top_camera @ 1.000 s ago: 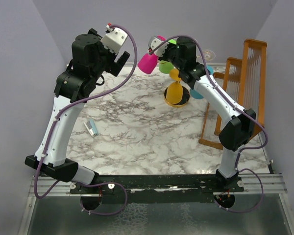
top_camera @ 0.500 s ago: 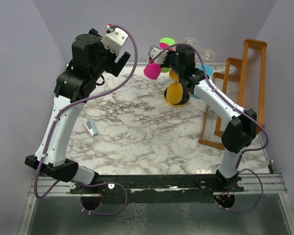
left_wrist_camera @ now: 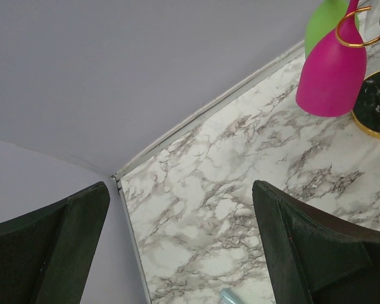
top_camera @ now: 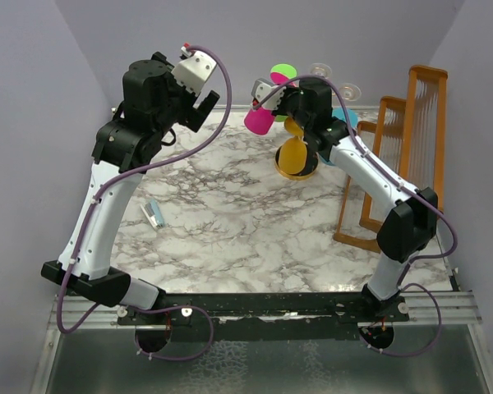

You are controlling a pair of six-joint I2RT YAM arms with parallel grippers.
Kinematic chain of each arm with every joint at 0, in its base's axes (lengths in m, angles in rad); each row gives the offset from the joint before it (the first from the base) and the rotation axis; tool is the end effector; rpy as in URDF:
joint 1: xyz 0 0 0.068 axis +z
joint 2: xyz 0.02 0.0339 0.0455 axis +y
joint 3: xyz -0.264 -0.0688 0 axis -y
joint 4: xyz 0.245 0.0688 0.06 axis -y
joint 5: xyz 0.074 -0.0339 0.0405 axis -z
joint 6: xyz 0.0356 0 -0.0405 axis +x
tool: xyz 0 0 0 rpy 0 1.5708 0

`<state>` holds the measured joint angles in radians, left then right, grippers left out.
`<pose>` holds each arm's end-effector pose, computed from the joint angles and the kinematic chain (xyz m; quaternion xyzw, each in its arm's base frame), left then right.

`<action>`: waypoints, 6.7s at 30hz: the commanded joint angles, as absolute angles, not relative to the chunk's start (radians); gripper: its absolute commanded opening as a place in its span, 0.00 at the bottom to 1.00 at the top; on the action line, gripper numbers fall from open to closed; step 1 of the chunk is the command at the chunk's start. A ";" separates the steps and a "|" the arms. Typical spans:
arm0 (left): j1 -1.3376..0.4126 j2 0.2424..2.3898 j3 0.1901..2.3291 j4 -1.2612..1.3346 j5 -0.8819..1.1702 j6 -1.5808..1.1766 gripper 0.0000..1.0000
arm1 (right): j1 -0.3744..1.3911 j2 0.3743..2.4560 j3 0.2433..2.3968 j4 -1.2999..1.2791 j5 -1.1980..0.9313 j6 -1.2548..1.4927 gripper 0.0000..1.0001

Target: Place the wine glass upside down on the wine glass rack

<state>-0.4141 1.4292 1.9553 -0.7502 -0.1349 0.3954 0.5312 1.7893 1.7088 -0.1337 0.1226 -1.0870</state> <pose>0.2500 -0.1047 0.5255 0.2685 0.7335 0.0469 0.6227 0.3756 0.2156 0.3881 -0.5359 0.5642 -0.2177 0.5892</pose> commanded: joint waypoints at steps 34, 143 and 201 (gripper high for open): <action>-0.411 1.402 1.966 -0.749 -0.089 0.395 0.99 | 0.538 1.695 1.714 -0.280 0.095 -1.191 0.01; -0.411 1.403 1.947 -0.752 -0.078 0.407 0.99 | 0.561 1.725 1.848 -0.533 -0.196 -1.021 0.22; -0.298 1.184 1.412 -0.326 -0.139 0.163 0.99 | 0.286 1.179 1.387 -0.147 -0.026 -0.271 1.00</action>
